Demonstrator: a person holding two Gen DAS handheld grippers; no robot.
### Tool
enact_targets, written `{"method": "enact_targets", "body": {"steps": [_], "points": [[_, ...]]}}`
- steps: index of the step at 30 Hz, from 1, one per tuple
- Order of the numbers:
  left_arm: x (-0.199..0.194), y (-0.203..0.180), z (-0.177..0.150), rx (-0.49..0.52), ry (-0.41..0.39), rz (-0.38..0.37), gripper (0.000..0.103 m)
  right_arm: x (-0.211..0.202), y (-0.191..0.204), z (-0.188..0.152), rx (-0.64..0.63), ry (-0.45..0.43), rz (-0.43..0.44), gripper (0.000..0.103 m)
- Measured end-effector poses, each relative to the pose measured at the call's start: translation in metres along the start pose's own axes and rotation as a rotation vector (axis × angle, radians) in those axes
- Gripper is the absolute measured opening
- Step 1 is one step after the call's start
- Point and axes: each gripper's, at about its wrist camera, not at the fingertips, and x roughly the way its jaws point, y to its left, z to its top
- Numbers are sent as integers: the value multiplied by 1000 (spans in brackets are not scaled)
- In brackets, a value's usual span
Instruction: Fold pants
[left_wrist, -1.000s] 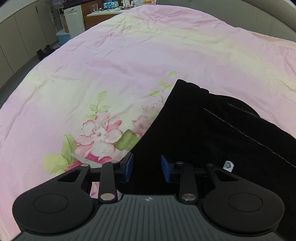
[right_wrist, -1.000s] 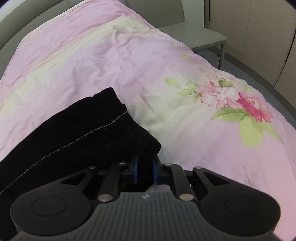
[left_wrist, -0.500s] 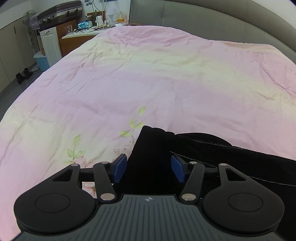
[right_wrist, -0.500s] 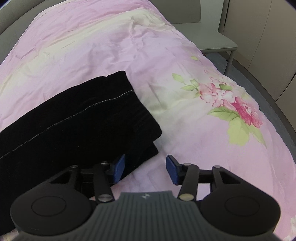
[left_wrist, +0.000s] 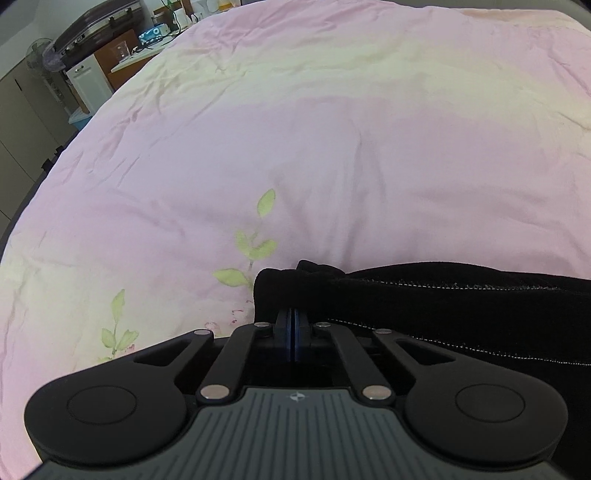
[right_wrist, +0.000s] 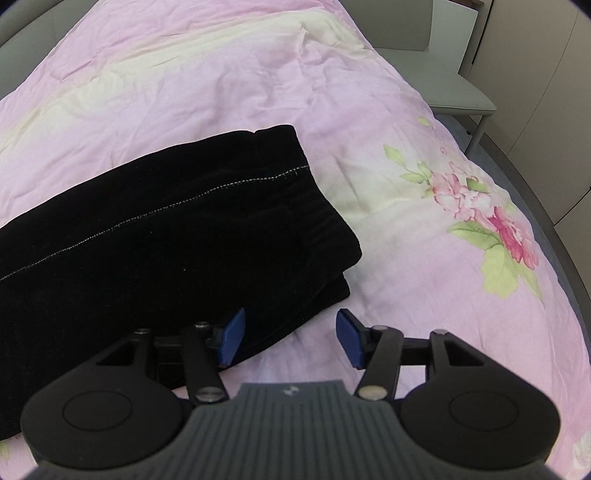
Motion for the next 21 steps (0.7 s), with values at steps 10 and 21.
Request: {"method": "enact_targets", "body": {"steps": [10,21], "points": [[-101,-40,-2,104,-179,-18,36,-11,-33,4,147,7,113,66],[-185,-262,-48,433,-158,-437,36,13,-75,-2,404,50,357,47]]}}
